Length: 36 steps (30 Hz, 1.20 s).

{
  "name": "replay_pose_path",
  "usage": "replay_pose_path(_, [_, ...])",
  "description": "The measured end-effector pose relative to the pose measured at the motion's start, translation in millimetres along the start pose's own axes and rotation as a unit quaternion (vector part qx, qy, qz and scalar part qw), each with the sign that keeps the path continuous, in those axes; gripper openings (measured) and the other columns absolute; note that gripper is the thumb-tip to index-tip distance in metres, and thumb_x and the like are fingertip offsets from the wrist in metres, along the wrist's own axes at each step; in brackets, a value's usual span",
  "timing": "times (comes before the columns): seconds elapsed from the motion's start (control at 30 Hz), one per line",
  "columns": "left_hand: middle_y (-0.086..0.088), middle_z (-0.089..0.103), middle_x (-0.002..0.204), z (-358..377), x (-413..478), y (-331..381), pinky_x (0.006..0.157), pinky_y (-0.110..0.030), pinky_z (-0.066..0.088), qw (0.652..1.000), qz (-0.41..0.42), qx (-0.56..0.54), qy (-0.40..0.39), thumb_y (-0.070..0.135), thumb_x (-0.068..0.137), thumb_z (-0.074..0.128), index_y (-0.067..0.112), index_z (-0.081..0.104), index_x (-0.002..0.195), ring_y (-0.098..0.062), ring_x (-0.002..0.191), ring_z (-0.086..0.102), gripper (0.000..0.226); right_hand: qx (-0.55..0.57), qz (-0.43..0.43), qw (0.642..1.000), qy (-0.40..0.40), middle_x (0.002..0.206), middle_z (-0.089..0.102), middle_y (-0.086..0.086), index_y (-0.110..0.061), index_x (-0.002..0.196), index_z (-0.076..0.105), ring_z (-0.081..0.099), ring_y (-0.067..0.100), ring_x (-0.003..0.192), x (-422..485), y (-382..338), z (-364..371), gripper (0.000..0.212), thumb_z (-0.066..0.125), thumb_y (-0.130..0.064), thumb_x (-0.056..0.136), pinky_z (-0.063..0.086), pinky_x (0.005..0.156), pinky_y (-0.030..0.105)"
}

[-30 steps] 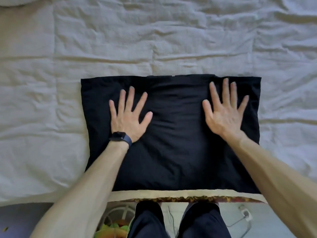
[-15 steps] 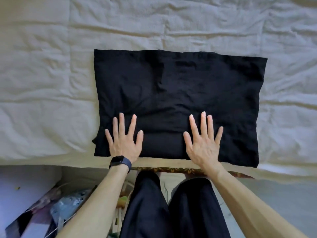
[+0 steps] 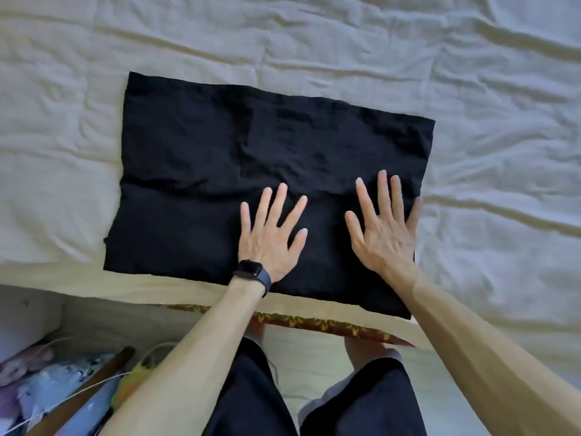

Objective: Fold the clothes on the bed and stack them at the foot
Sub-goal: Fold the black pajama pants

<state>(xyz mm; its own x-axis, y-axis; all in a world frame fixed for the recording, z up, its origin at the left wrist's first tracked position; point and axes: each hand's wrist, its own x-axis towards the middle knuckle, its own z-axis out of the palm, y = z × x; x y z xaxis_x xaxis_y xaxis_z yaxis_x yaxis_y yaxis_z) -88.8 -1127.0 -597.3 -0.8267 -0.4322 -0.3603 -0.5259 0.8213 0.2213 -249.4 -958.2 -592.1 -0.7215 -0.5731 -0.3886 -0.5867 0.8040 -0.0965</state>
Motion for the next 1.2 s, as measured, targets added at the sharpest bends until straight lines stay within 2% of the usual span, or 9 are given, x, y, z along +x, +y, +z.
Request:
replay_pose_path(0.4, [-0.001,-0.022,0.166,30.8,-11.0,205.6,0.121,-0.057,-0.009,0.992,0.022,0.027,-0.119,0.083,0.088,0.018,0.028,-0.010,0.160,-0.026,0.153,-0.020,0.095,0.051,0.065,0.993,-0.078,0.167,-0.027,-0.002,-0.041,0.159,-0.017,-0.027,0.017,0.153,-16.4,181.7,-18.3,0.064,0.013,-0.058,0.104,-0.013,0.123,0.058])
replay_pose_path(0.57, [-0.003,-0.044,0.155,31.6,-46.6,229.4,0.113,-0.061,-0.023,0.984,0.004,0.105,-0.141,0.088,0.076,0.044,0.026,-0.027,0.154,-0.026,0.149,-0.027,0.122,0.076,0.067,0.988,-0.114,0.170,-0.017,0.003,-0.032,0.162,-0.009,-0.018,0.020,0.156,-61.8,195.1,-17.9,0.070,0.019,-0.057,0.103,-0.002,0.124,0.057])
replay_pose_path(0.67, [-0.003,-0.037,0.159,28.9,-58.0,225.7,0.112,-0.060,-0.022,0.975,0.031,0.148,-0.163,0.072,0.077,0.066,0.028,-0.034,0.151,-0.026,0.153,-0.013,0.132,0.096,0.068,0.985,-0.126,0.171,-0.012,0.007,-0.026,0.163,-0.004,-0.013,0.023,0.157,-72.3,186.9,-18.5,0.073,0.023,-0.056,0.103,0.001,0.125,0.055])
replay_pose_path(0.73, [-0.002,-0.009,0.164,23.9,-59.9,224.0,0.116,-0.059,-0.006,0.975,0.043,0.162,-0.147,0.047,0.077,0.079,0.027,-0.020,0.157,-0.025,0.152,0.008,0.129,0.109,0.070,0.983,-0.130,0.171,-0.010,0.008,-0.024,0.164,-0.001,-0.011,0.024,0.157,-74.6,181.9,-19.6,0.073,0.024,-0.056,0.103,0.002,0.126,0.055])
replay_pose_path(0.8, [-0.002,0.038,0.149,13.3,-57.8,223.4,0.111,-0.049,0.028,0.983,0.045,0.155,-0.092,0.029,0.065,0.085,0.024,0.029,0.156,-0.022,0.133,0.040,0.107,0.118,0.066,0.982,-0.130,0.171,-0.009,0.009,-0.022,0.163,0.001,-0.009,0.026,0.158,-75.4,179.3,-21.6,0.073,0.026,-0.055,0.103,0.003,0.125,0.056])
replay_pose_path(0.87, [0.000,0.065,0.109,3.8,-55.3,219.4,0.086,-0.039,0.049,0.989,0.095,0.116,-0.015,0.028,0.059,0.090,0.022,0.068,0.119,-0.021,0.099,0.060,0.064,0.127,0.065,0.981,-0.129,0.171,-0.005,0.012,-0.021,0.163,0.005,-0.006,0.028,0.158,-74.5,178.6,-25.0,0.073,0.031,-0.053,0.102,0.005,0.125,0.056])
replay_pose_path(0.93, [0.001,0.069,0.084,-5.5,-55.2,213.2,0.070,-0.036,0.052,0.991,0.124,0.022,0.045,0.025,0.073,0.086,0.019,0.074,0.093,-0.024,0.077,0.065,0.024,0.140,0.067,0.981,-0.119,0.170,0.001,0.014,-0.018,0.162,0.011,0.000,0.030,0.158,-73.3,177.5,-31.3,0.072,0.037,-0.049,0.102,0.008,0.125,0.055])
replay_pose_path(1.03, [-0.003,0.074,0.087,-24.3,-56.3,206.8,0.067,-0.035,0.050,0.985,-0.068,-0.148,0.061,0.024,0.094,0.069,0.016,0.075,0.101,-0.027,0.080,0.068,0.013,0.187,0.058,0.978,-0.076,0.164,0.027,0.014,-0.014,0.155,0.029,0.023,0.032,0.152,-72.7,171.7,-42.8,0.063,0.046,-0.043,0.101,0.024,0.121,0.049])
replay_pose_path(1.2, [-0.006,0.072,0.114,-48.3,-62.6,181.1,0.078,-0.018,0.039,0.888,-0.331,-0.300,0.107,0.023,0.103,0.055,0.012,0.069,0.122,-0.023,0.104,0.065,0.026,0.389,0.061,0.913,-0.105,0.128,0.064,0.000,-0.015,0.134,0.056,0.062,0.016,0.112,-49.8,142.2,-61.5,0.043,0.050,-0.041,0.100,0.050,0.092,0.033])
